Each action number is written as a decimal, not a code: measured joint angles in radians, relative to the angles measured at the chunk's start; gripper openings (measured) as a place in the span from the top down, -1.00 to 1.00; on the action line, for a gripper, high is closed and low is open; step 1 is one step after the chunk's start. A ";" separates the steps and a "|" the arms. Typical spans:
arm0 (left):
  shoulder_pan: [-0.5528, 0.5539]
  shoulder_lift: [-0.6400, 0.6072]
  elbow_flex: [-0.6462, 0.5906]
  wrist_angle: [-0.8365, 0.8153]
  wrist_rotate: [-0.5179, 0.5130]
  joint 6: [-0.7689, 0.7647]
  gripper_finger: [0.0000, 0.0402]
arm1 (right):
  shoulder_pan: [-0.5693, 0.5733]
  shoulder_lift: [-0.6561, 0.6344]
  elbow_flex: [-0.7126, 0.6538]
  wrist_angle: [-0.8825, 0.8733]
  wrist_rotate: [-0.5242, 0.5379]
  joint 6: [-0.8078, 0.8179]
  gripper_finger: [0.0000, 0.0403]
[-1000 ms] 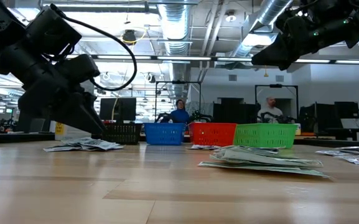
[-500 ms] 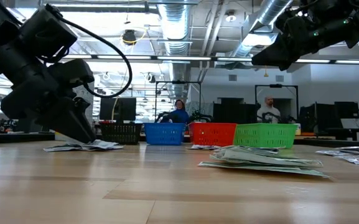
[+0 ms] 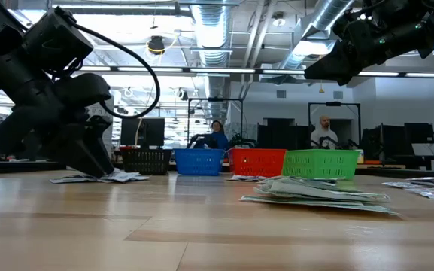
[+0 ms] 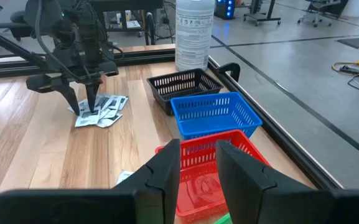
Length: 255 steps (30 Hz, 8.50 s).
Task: Pick & Place First Aid Supplies
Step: Put the gray pad into the black bin
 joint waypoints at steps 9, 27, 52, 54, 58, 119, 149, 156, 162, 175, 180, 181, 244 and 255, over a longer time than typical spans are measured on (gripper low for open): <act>0.000 0.000 0.000 0.000 0.015 0.020 0.30 | 0.000 0.000 0.000 0.000 0.000 0.000 0.52; -0.050 0.000 0.000 0.007 0.121 0.030 0.30 | 0.000 0.000 0.000 -0.003 0.000 0.000 0.52; -0.055 0.189 0.003 0.185 0.146 0.025 0.35 | 0.000 0.000 0.000 -0.007 0.000 -0.001 0.52; -0.055 0.192 0.003 0.189 0.146 0.025 0.40 | 0.000 0.000 0.000 -0.007 0.000 -0.001 0.52; -0.056 0.187 0.001 0.199 0.146 0.027 0.54 | 0.000 0.000 0.000 -0.007 0.000 -0.001 0.52; 0.378 -0.284 0.000 0.426 -0.356 0.193 0.70 | 0.000 0.000 0.000 -0.006 0.000 0.000 0.52; 0.628 0.069 0.000 0.558 -0.224 -0.064 0.70 | 0.000 0.000 0.000 -0.006 0.000 0.000 0.52; 0.629 0.072 0.000 0.569 -0.224 -0.064 0.68 | 0.000 0.000 0.000 -0.006 0.000 0.000 0.52; 0.629 0.072 0.000 0.569 -0.224 -0.064 0.56 | 0.000 0.000 0.000 -0.006 0.000 0.000 0.52; 0.629 0.072 0.000 0.569 -0.224 -0.065 0.17 | 0.000 0.000 0.000 -0.006 0.000 0.000 0.52; 0.629 0.072 0.000 0.569 -0.224 -0.067 0.12 | 0.000 0.000 0.000 -0.006 0.000 0.000 0.52; 0.628 0.072 0.000 0.569 -0.224 -0.067 0.12 | 0.000 0.000 0.000 -0.006 0.000 0.000 0.52; -0.042 -0.036 0.003 -0.209 -0.235 -0.516 0.16 | 0.000 0.000 0.000 -0.040 0.000 0.001 0.52; -0.039 -0.022 0.002 -0.203 -0.230 -0.516 0.19 | 0.000 0.000 0.000 -0.039 0.000 0.001 0.52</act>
